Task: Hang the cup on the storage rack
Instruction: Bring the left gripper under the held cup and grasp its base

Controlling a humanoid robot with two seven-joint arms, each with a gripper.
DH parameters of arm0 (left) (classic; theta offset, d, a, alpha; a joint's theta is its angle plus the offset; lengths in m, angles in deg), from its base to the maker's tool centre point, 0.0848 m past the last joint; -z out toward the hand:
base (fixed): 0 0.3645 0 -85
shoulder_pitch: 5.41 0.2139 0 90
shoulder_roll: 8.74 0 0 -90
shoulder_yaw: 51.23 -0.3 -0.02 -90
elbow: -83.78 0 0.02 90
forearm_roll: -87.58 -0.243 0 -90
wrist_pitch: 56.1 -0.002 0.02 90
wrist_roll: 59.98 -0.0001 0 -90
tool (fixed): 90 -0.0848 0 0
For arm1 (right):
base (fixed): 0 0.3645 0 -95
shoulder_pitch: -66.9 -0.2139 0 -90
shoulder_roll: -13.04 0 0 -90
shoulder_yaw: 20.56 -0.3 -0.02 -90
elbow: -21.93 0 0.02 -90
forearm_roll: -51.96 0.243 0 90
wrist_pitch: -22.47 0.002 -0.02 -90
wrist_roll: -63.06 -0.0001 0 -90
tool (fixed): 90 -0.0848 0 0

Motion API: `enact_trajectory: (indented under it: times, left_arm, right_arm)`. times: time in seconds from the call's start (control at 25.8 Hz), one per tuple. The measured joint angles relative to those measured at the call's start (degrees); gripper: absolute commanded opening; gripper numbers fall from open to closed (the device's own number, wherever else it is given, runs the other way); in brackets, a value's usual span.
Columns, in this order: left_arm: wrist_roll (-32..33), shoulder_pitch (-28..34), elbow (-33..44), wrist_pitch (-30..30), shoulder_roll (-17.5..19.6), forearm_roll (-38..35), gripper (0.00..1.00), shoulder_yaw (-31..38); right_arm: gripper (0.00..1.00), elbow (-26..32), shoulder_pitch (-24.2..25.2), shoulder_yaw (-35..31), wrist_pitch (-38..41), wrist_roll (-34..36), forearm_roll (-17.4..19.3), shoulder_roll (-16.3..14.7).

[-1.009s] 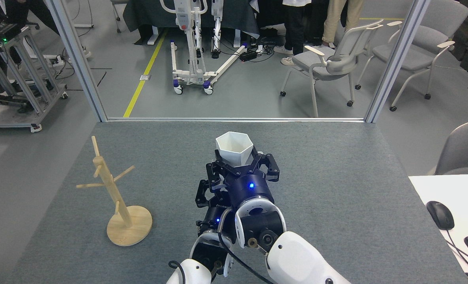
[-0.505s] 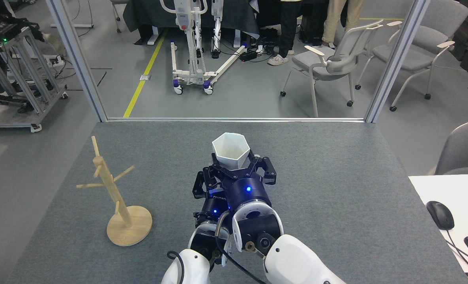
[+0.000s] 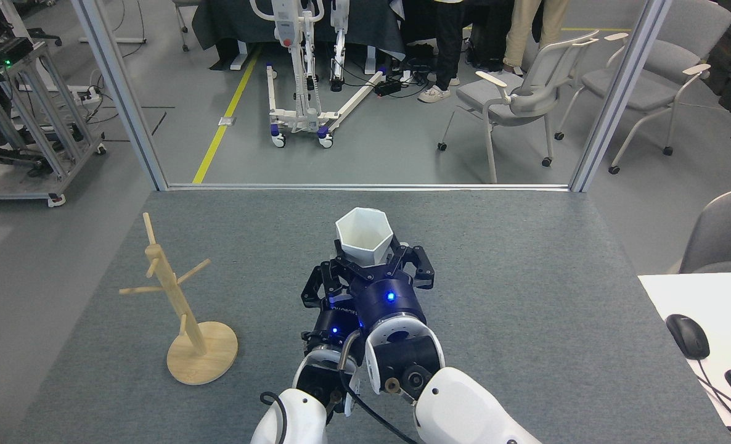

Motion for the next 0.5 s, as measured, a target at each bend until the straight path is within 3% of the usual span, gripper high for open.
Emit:
enact_trajectory:
  times: [0.12, 0.23, 0.5]
  left_arm:
    - [-0.3, 0.0, -0.1, 0.1, 0.0, -0.1, 0.01, 0.0]
    - [-0.3, 0.0, -0.1, 0.4, 0.0, -0.2, 0.0, 0.0]
    - [-0.2, 0.0, -0.2, 0.9, 0.1, -0.3, 0.0, 0.0]
  right_arm:
    - [0.53, 0.3, -0.1, 0.0, 0.0, 0.3, -0.4, 0.1]
    - [0.71, 0.5, -0.1, -0.1, 0.0, 0.5, -0.8, 0.1]
    - [0.73, 0.5, -0.1, -0.2, 0.4, 0.5, -1.8, 0.1]
